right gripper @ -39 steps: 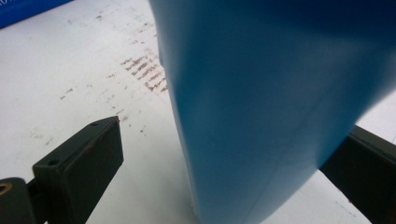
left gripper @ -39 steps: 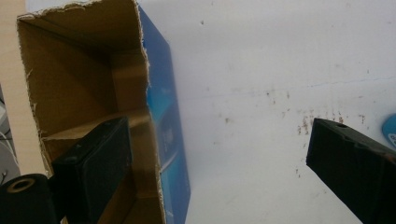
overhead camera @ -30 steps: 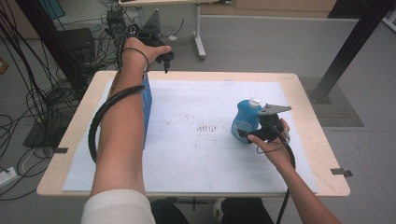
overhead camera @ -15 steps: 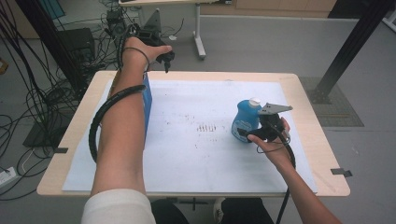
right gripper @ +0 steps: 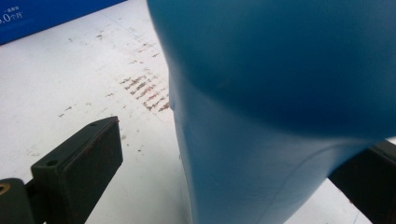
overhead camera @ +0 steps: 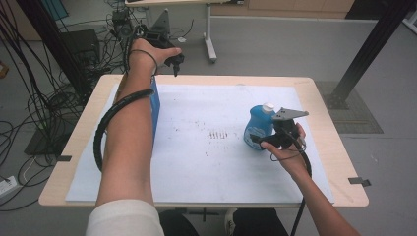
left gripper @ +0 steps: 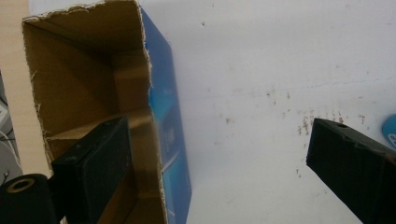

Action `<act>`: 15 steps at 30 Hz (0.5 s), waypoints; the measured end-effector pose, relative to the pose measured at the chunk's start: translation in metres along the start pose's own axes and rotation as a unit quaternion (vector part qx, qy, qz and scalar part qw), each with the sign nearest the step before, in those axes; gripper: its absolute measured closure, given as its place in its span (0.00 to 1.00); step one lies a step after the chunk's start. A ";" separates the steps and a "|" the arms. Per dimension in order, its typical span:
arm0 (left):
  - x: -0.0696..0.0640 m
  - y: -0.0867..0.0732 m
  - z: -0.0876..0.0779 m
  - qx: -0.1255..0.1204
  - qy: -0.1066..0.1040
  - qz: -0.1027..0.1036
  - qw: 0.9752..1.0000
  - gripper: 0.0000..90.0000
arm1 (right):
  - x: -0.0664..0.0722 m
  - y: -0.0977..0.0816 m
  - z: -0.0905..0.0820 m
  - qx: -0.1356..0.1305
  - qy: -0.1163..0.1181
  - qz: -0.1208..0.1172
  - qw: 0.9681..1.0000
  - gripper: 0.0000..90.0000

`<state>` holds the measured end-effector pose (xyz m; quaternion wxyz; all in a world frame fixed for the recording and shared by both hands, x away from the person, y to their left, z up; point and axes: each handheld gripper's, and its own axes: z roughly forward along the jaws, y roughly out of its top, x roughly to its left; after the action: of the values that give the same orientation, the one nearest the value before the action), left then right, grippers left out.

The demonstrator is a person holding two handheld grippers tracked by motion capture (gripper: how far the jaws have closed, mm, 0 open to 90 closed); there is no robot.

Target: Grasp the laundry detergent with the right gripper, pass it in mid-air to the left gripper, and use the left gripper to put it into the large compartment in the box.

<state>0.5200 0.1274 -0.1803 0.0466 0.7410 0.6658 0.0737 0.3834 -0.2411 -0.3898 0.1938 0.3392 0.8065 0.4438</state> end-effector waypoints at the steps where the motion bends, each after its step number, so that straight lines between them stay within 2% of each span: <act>1: 0.000 0.000 0.000 0.001 0.000 0.001 1.000 0.08 | 0.000 0.000 0.000 0.000 0.000 0.000 1.000 0.02; 15: -0.001 0.000 0.000 -0.002 0.001 -0.002 1.000 0.08 | 0.002 -0.001 0.001 -0.001 0.000 -0.002 1.000 0.02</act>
<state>0.5200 0.1269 -0.1801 0.0481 0.7398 0.6669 0.0756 0.3822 -0.2395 -0.3911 0.1952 0.3377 0.8065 0.4442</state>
